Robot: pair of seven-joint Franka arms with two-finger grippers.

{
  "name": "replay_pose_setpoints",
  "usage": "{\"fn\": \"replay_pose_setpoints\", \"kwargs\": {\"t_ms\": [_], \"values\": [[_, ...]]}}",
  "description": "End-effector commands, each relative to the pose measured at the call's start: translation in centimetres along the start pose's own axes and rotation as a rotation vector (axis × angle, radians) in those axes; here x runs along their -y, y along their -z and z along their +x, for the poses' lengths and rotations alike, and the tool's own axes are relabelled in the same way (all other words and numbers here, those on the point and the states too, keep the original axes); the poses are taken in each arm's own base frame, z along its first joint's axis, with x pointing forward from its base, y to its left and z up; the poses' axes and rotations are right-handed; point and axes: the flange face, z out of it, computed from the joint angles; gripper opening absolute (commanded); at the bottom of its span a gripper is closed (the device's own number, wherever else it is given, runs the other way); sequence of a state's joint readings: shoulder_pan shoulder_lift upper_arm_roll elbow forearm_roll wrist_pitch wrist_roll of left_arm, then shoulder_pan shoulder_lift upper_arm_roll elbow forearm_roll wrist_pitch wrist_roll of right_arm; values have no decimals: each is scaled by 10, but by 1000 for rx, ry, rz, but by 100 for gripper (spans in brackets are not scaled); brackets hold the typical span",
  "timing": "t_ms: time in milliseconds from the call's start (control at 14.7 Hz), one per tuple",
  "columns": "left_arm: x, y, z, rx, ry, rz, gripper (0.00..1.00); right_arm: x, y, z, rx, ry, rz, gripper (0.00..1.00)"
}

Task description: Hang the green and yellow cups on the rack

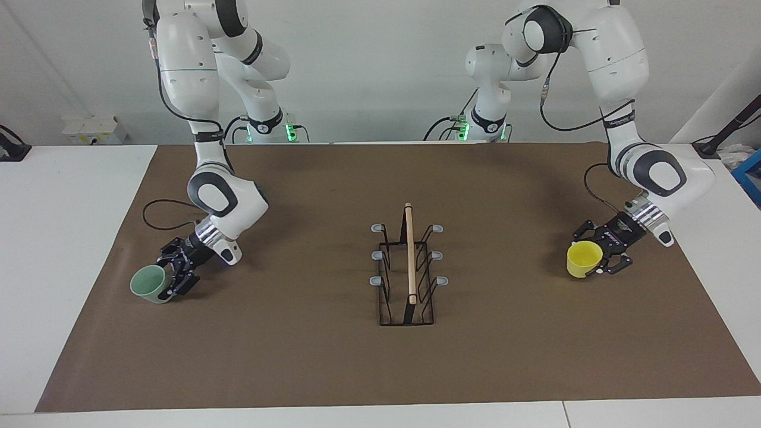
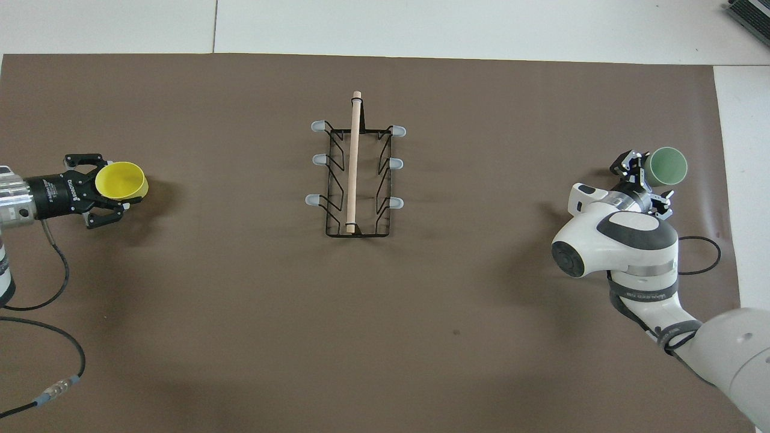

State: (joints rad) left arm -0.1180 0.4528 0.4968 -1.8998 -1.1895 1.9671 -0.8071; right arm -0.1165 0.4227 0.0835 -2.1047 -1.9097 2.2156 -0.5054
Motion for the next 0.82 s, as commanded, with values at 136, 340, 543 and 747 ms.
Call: {"fn": "replay_pose_setpoints", "kwargs": {"t_ms": [136, 340, 543, 747], "values": [[-24, 29, -42, 19, -49, -73, 0, 9, -7, 3, -23, -16, -25, 100], [-42, 46, -71, 16, -119, -100, 0, 10, -8, 3, -25, -12, -28, 100], [-52, 62, -114, -23, -214, -99, 0, 10, -9, 4, -23, 1, -40, 67], [-53, 89, -141, -69, -298, -120, 0, 12, -10, 3, -27, 2, -39, 42]]}}
